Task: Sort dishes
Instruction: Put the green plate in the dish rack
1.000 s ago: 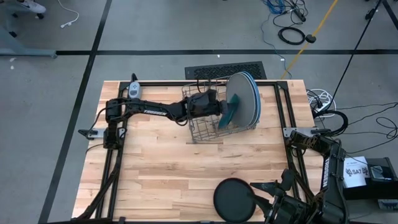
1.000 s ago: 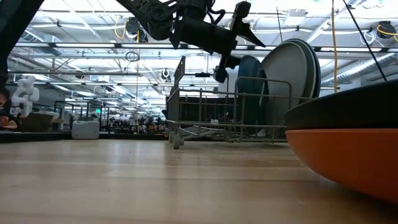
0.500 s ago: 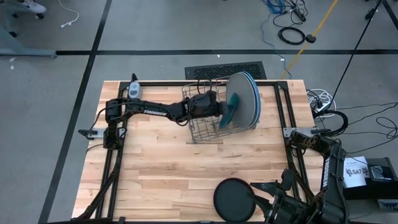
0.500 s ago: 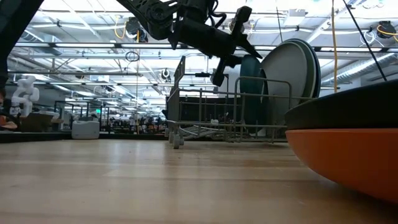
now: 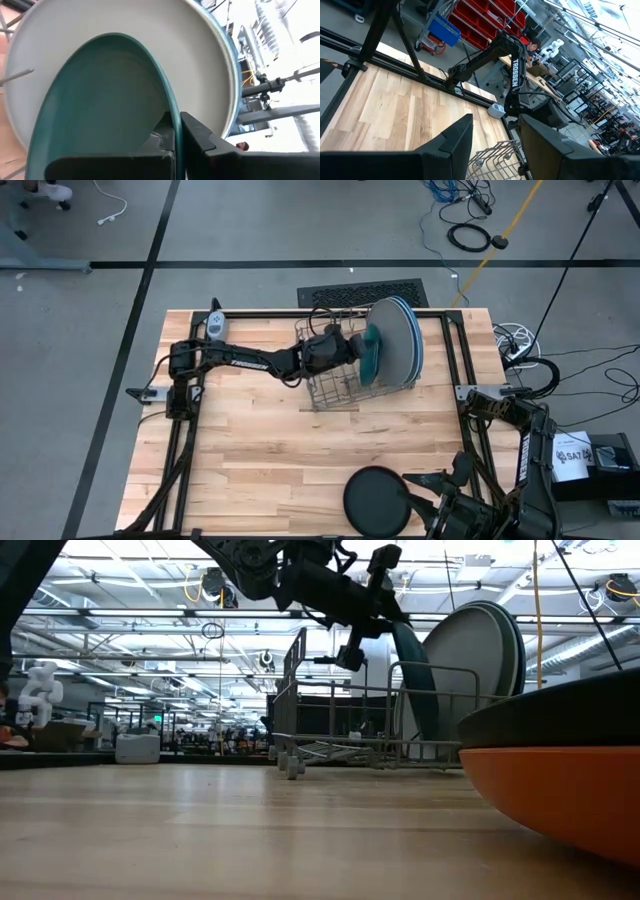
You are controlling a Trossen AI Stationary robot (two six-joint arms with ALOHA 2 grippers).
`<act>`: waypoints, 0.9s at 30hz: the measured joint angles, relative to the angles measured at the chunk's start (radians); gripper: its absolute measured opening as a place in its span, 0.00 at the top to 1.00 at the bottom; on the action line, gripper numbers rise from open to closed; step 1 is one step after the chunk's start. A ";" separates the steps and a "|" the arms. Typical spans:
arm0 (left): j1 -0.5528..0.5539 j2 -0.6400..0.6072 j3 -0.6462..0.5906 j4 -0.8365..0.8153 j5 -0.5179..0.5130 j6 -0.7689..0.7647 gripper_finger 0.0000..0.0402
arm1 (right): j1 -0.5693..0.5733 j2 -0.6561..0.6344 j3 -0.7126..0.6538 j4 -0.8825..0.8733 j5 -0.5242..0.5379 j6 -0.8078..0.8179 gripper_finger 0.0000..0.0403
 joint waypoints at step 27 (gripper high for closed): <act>-0.024 -0.072 0.000 -0.060 -0.262 0.017 0.98 | 0.018 0.000 0.000 0.000 -0.022 0.023 0.62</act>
